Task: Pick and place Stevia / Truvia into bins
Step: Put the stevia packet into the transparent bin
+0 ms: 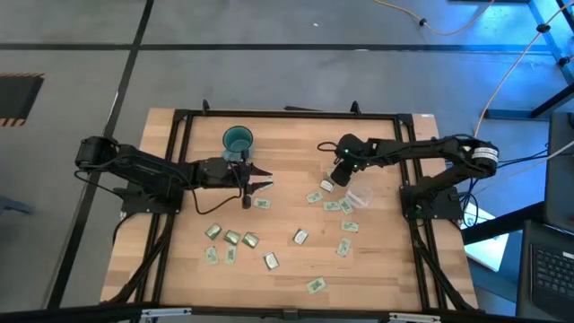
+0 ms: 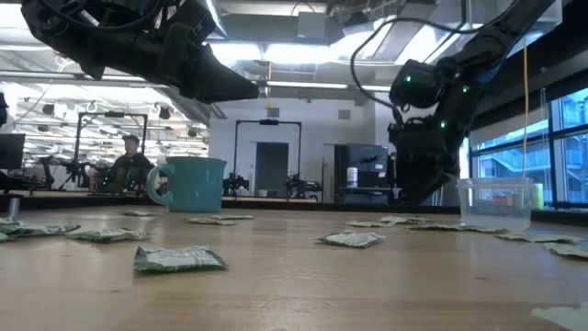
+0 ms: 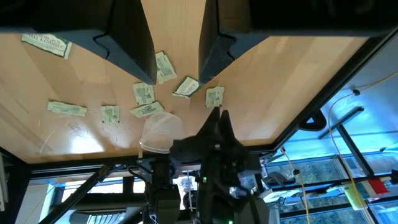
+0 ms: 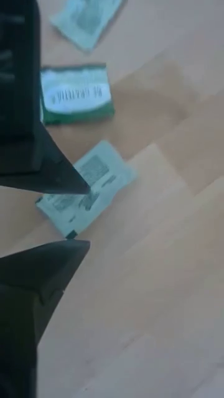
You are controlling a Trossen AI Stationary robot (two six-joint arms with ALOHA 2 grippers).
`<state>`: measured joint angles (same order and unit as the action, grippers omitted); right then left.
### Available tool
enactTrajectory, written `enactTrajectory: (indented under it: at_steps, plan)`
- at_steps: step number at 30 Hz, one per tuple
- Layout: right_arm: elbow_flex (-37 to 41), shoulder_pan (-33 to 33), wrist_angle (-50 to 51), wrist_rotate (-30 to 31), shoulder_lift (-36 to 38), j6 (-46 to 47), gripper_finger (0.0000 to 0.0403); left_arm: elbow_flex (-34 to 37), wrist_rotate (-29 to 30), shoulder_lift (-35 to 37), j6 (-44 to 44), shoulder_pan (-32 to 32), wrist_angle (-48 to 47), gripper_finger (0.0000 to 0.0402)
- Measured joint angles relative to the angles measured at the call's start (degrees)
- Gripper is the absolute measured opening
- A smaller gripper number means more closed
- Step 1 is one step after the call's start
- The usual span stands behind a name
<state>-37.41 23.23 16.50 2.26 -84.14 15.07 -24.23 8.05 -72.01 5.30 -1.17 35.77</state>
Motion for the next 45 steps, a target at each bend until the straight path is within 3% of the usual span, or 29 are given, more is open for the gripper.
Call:
enactTrajectory:
  at_steps: [19, 35, 45]
  plan:
    - [-0.22, 0.61, -0.36, 0.92, -5.66, 1.34, 0.0120, 0.00, 0.00, 0.01, -0.01, -0.02, -0.17, 0.0114]
    - [-0.11, 0.67, 0.35, 1.53, -5.81, 0.08, 0.0010, 0.00, 0.00, 0.02, -0.02, -0.01, -0.42, 0.0114]
    - [-4.52, 0.30, 3.39, 6.46, 0.78, -3.63, 0.0002, 0.00, 0.00, 0.02, 0.00, -0.02, -0.38, 0.0114]
